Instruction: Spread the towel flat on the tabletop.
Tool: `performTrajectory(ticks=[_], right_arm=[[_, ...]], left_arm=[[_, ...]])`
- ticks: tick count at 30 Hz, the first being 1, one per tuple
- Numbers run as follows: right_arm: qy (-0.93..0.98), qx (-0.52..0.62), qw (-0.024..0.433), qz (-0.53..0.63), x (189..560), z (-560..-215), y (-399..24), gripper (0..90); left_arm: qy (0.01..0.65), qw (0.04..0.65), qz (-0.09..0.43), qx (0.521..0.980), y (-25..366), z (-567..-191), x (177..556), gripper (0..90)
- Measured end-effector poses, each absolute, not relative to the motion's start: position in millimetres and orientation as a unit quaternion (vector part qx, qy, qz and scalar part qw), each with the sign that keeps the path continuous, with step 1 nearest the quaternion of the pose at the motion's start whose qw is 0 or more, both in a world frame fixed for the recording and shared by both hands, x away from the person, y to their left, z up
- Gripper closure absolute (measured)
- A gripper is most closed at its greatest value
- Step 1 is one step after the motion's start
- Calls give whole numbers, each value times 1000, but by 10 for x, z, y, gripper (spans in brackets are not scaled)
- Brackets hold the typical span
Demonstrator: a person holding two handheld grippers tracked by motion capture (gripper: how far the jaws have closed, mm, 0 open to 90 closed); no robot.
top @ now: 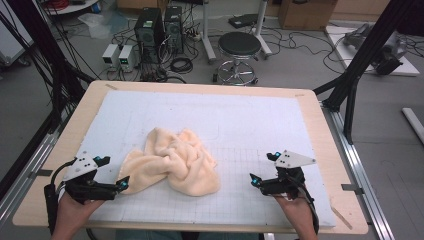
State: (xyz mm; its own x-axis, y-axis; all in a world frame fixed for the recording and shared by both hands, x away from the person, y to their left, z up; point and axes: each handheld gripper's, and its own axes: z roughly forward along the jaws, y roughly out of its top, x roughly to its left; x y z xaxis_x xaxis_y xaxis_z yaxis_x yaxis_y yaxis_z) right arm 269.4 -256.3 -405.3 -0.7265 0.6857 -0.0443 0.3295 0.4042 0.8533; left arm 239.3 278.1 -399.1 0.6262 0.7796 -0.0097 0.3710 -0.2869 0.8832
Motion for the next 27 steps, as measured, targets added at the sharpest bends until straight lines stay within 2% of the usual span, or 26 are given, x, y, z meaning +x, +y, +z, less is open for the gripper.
performTrajectory(ticks=[18, 27], right_arm=[[815, 309, 190, 452, 2697, -4076, -2602, 96], [824, 292, 185, 450, 2686, -3989, -2479, 96]], left_arm=[[367, 465, 212, 777, 2753, -4001, 2426, 63], [367, 467, 214, 776, 2761, -3994, 2398, 63]])
